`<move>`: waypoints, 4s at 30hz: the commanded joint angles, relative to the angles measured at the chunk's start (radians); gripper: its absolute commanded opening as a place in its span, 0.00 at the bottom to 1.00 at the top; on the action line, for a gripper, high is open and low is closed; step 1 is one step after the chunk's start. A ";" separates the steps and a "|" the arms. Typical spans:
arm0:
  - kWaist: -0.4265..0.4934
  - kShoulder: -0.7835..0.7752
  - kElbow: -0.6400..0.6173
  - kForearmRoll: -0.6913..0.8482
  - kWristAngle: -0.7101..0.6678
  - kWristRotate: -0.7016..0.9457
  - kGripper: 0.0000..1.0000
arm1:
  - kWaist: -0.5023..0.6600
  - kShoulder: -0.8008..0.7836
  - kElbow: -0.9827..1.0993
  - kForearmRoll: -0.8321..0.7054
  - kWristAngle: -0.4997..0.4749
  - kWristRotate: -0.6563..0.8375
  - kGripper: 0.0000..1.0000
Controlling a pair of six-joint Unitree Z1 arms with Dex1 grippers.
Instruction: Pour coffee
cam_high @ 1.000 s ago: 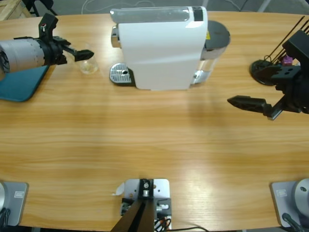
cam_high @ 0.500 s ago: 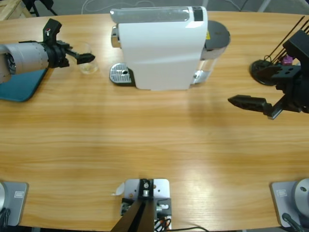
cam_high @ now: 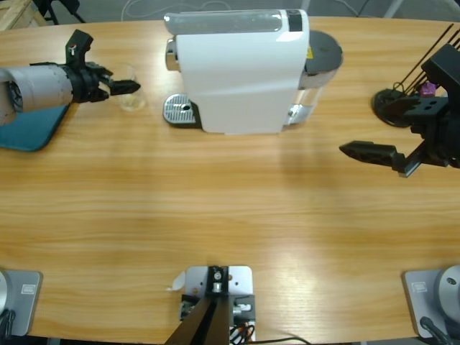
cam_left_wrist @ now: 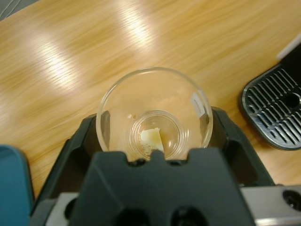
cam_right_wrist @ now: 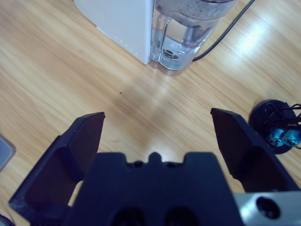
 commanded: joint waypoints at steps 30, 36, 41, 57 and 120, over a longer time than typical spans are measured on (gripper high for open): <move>-0.203 0.031 -0.072 0.043 -0.126 0.070 0.32 | -0.026 -0.015 0.044 -0.028 0.020 0.010 1.00; -0.207 0.044 -0.074 0.043 -0.126 0.070 0.72 | -0.028 -0.013 0.044 -0.028 0.020 0.010 1.00; -0.225 0.043 -0.073 0.044 -0.125 0.070 1.00 | -0.029 -0.013 0.044 -0.028 0.020 0.010 1.00; -0.227 -0.137 -0.069 0.183 -0.063 0.088 1.00 | -0.031 -0.001 0.049 -0.036 0.020 0.011 1.00; -0.073 -0.981 0.008 0.839 0.181 -0.093 0.90 | -0.149 0.504 -0.910 0.564 0.062 -0.242 0.00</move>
